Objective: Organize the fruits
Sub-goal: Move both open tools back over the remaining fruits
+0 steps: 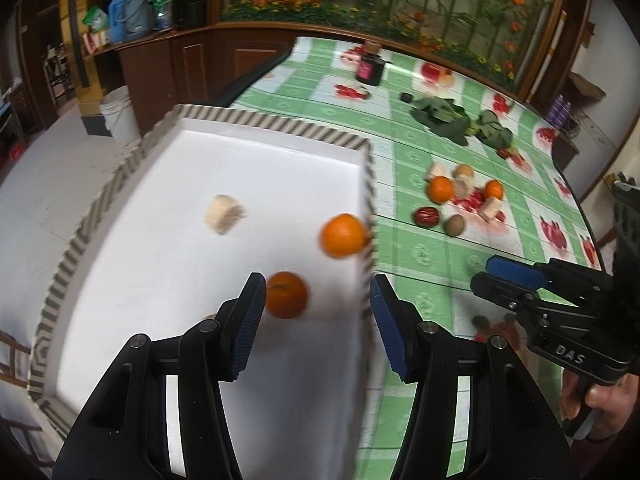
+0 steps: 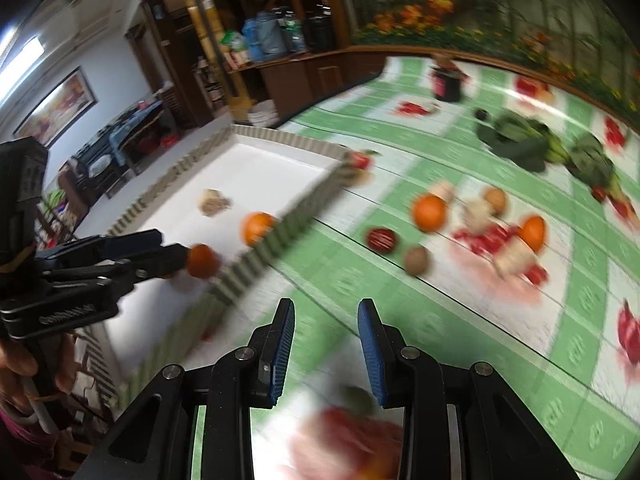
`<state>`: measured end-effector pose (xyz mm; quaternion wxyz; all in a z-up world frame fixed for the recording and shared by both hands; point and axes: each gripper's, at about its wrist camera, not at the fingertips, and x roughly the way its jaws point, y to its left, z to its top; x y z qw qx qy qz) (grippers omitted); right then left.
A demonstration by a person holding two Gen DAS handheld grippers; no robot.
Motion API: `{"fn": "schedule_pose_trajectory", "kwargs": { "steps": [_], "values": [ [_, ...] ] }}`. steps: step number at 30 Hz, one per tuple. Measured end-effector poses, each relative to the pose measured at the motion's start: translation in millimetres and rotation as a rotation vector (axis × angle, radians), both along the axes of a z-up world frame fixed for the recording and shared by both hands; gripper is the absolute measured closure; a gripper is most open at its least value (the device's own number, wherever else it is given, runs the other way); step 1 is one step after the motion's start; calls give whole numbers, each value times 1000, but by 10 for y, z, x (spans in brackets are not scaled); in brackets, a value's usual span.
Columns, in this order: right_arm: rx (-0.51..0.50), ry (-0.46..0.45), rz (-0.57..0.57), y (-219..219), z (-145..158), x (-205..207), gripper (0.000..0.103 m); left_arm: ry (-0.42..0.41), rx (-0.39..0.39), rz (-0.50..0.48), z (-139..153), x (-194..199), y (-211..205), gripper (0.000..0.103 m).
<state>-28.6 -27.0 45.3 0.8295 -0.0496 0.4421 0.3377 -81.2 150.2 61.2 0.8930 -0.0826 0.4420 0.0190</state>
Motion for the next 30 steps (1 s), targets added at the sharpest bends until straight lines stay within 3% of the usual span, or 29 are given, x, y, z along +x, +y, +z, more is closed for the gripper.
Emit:
{"fn": "schedule_pose_trajectory", "kwargs": {
  "steps": [11, 30],
  "values": [
    [-6, 24, -72, -355, -165, 202, 71, 17, 8, -81, -21, 206, -413, 49],
    [-61, -28, -15, -3, -306, 674, 72, 31, 16, -107, -63, 431, -555, 49]
  ]
}}
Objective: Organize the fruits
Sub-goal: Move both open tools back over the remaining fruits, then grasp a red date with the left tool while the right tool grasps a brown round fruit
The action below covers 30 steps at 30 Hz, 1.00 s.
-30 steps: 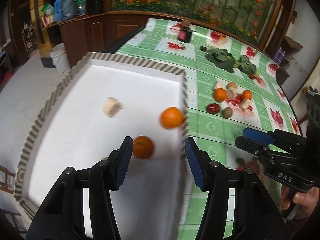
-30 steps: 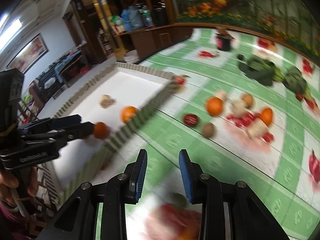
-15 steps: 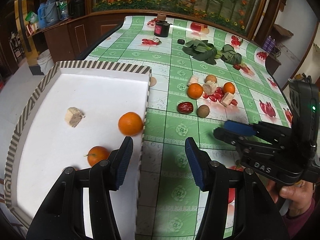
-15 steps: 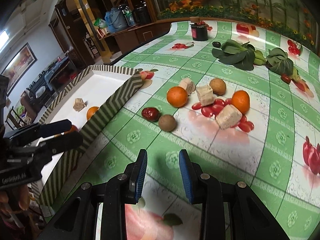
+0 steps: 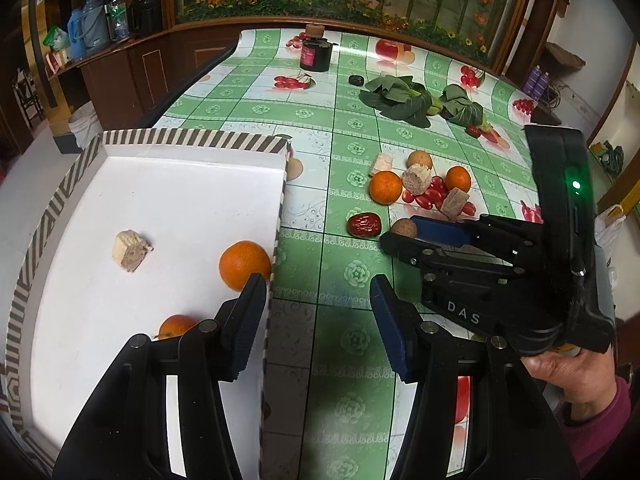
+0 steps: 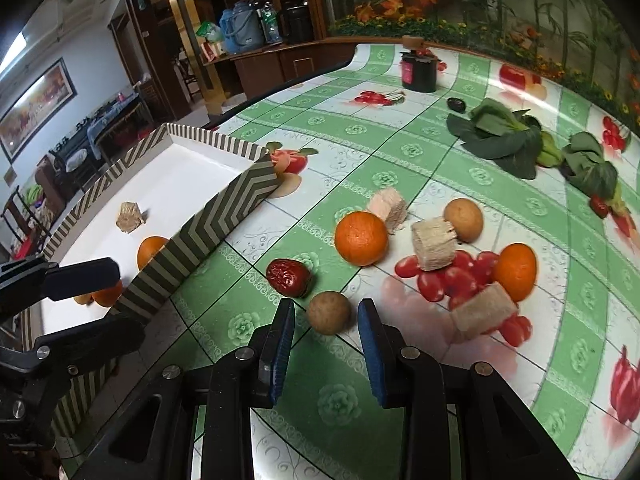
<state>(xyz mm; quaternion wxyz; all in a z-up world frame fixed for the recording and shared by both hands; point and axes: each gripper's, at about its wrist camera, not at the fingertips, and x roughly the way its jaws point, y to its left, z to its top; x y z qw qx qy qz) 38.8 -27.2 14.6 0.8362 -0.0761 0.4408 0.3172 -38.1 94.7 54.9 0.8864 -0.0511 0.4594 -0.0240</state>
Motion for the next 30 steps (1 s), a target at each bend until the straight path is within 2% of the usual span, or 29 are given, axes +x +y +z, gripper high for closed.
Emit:
{"fn": "schedule_pose_trajectory", "kwargs": {
  "steps": [3, 14, 17, 24, 30],
  "values": [
    [3, -8, 0, -39, 8, -14, 78, 9, 10, -8, -19, 65, -53, 49],
    [50, 2, -38, -361, 82, -14, 79, 33, 33, -32, -54, 275, -225, 49],
    [75, 30, -22, -342, 59, 16, 79, 33, 27, -17, -36, 255, -141, 49],
    [70, 6, 45, -236, 116, -81, 75, 22, 1, 5, 14, 221, -5, 49],
    [5, -5, 55, -103, 84, -18, 75, 9, -2, -11, 58, 189, -42, 49]
  ]
}}
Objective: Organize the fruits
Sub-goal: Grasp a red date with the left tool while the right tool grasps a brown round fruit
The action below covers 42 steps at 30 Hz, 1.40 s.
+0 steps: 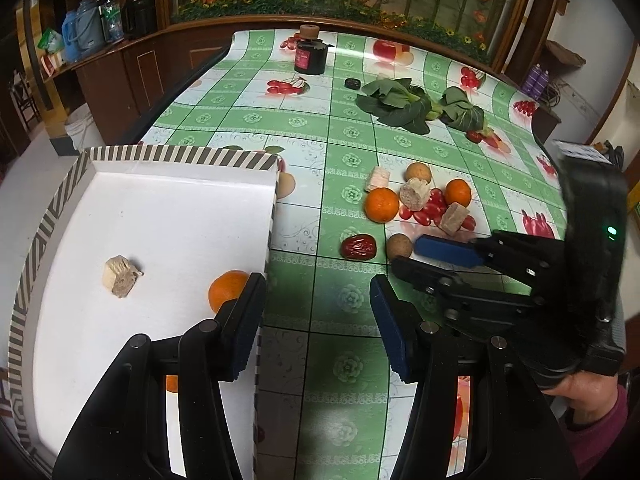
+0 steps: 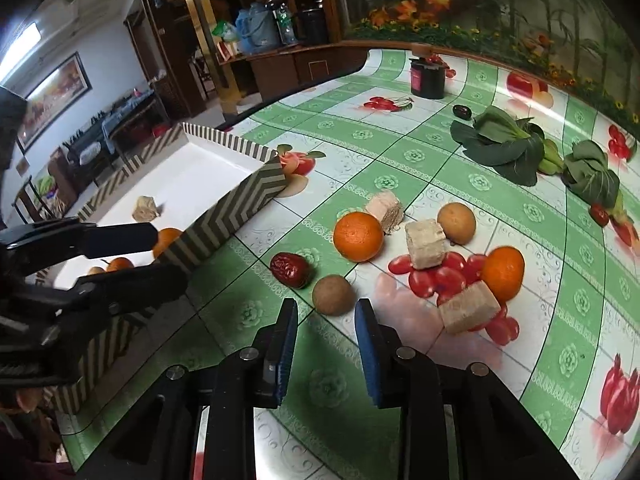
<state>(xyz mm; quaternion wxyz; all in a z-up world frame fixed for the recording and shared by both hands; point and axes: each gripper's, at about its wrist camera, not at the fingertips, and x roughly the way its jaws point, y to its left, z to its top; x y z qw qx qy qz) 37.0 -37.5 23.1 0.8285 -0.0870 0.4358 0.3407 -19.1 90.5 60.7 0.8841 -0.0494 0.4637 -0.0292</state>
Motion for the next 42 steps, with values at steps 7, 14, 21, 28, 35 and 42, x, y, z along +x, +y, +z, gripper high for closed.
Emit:
{"fn": "schedule_pose_trajectory", "kwargs": {
  "steps": [7, 14, 21, 28, 35, 42],
  "values": [
    [23, 30, -31, -3, -91, 128, 81, 11, 19, -16, -29, 52, -108, 49],
    [26, 3, -68, -270, 32, 21, 81, 34, 54, -40, -120, 214, -279, 49],
    [74, 52, -122, -569, 4, 36, 81, 85, 71, -53, -309, 444, -445, 49],
    [82, 64, -109, -575, -23, 43, 81, 90, 55, -69, -441, 599, -476, 66],
    [100, 85, -115, -594, -48, 70, 81, 68, 50, -63, -434, 574, -421, 76],
    [107, 68, -103, -537, 48, -23, 81, 1, 50, -65, -206, 343, -388, 76]
  ]
}}
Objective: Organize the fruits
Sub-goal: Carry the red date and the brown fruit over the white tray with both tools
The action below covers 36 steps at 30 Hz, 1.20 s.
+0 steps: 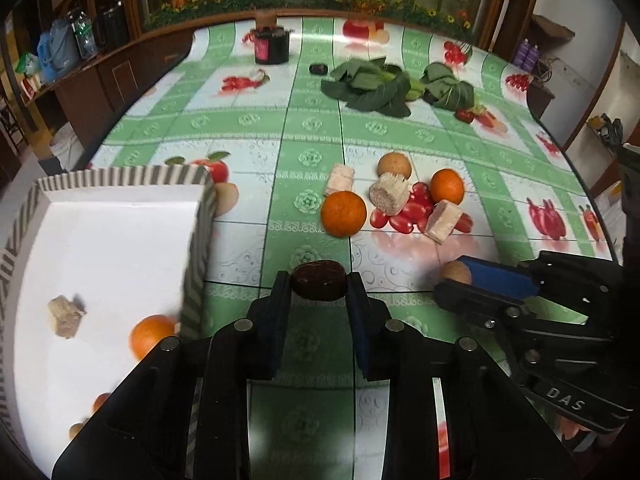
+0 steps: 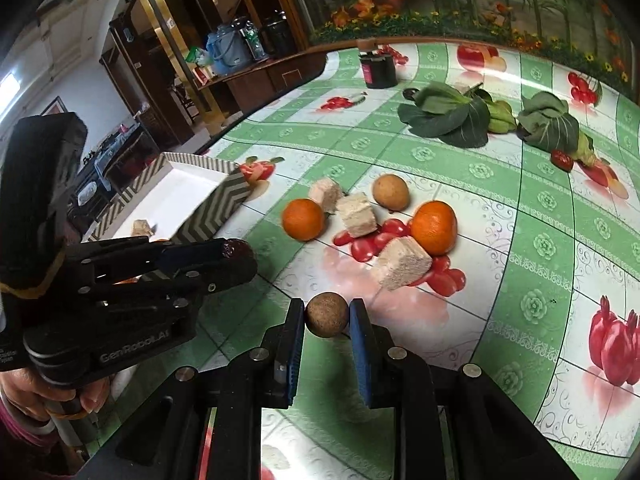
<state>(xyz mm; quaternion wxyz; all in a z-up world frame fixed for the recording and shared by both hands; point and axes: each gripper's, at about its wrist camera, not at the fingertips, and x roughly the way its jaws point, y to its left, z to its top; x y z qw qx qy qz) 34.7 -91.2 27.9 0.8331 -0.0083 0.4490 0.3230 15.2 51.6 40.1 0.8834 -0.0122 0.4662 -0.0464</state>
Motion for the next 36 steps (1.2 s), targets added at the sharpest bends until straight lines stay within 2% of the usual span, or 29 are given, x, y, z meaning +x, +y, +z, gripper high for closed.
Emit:
{"fn": "schedule_pose_trajectory", "kwargs": {
  "steps": [16, 36],
  "values": [
    [22, -36, 64, 401, 204, -283, 81, -98, 60, 94, 249, -470, 481, 76],
    [-10, -78, 189, 1159, 382, -501, 81, -136, 52, 242, 345, -829, 1279, 76]
  ]
}}
